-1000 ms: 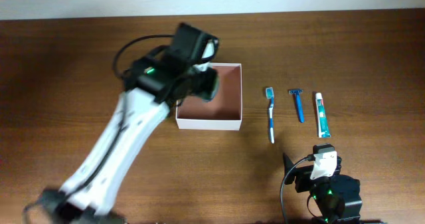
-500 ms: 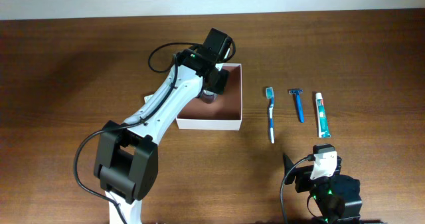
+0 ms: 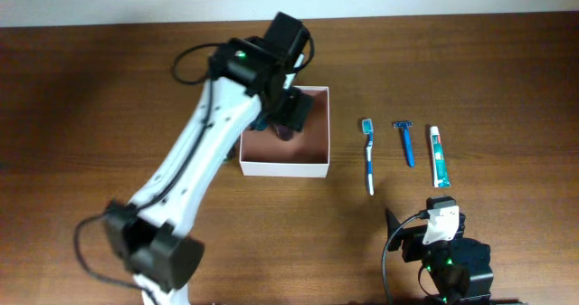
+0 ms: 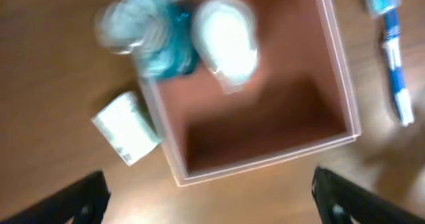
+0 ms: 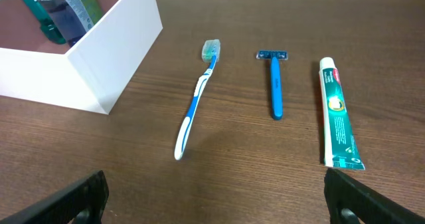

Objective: Pack container
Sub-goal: 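Place the blue-and-white bottle in the box beside the teal bottle, then grasp the green-and-white soap box with the left gripper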

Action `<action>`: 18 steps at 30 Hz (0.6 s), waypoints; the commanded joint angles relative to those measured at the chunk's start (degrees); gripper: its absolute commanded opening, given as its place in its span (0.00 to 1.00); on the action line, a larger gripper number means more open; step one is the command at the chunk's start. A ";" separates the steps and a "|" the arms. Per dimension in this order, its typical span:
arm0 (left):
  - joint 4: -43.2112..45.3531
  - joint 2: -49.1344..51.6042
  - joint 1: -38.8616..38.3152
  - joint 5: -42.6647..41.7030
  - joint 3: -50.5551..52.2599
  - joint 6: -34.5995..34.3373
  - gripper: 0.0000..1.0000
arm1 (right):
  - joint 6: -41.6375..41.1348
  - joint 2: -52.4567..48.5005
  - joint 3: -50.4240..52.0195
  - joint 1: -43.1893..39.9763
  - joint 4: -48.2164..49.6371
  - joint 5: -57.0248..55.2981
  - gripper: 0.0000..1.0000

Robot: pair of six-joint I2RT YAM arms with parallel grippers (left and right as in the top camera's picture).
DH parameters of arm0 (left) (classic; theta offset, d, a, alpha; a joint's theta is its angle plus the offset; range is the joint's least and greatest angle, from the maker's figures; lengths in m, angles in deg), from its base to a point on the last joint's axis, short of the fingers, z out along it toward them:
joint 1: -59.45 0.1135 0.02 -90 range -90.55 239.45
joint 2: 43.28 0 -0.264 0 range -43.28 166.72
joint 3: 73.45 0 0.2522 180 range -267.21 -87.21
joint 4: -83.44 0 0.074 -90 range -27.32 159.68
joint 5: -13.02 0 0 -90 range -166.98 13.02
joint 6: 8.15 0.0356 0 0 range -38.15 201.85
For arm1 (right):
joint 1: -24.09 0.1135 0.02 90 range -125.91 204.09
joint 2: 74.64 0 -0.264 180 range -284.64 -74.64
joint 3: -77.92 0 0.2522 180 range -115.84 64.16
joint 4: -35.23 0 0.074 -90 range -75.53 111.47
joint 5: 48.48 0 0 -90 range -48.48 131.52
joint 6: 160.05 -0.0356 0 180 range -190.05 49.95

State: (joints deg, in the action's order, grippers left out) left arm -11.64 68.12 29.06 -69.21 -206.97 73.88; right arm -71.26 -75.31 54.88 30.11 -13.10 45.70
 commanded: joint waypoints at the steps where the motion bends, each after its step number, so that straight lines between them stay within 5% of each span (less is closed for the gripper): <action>1: -7.10 -3.45 2.89 14.08 -1.25 -2.84 0.99 | 0.15 0.46 0.35 -0.48 0.11 0.33 0.99; 7: -8.76 -3.30 13.44 9.86 3.56 -6.88 0.99 | 0.15 0.46 0.35 -0.48 0.11 0.33 0.99; 13: 10.58 -3.30 21.92 -8.70 19.78 -6.99 0.99 | 0.15 0.46 0.35 -0.48 0.11 0.33 0.99; 18: 24.68 -3.19 23.32 -11.28 33.09 -7.08 0.98 | 0.15 0.46 0.35 -0.48 0.11 0.33 0.99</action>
State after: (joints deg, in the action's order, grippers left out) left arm 8.14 64.47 52.38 -74.63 -180.55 67.43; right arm -71.31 -75.33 54.88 30.11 -13.10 45.70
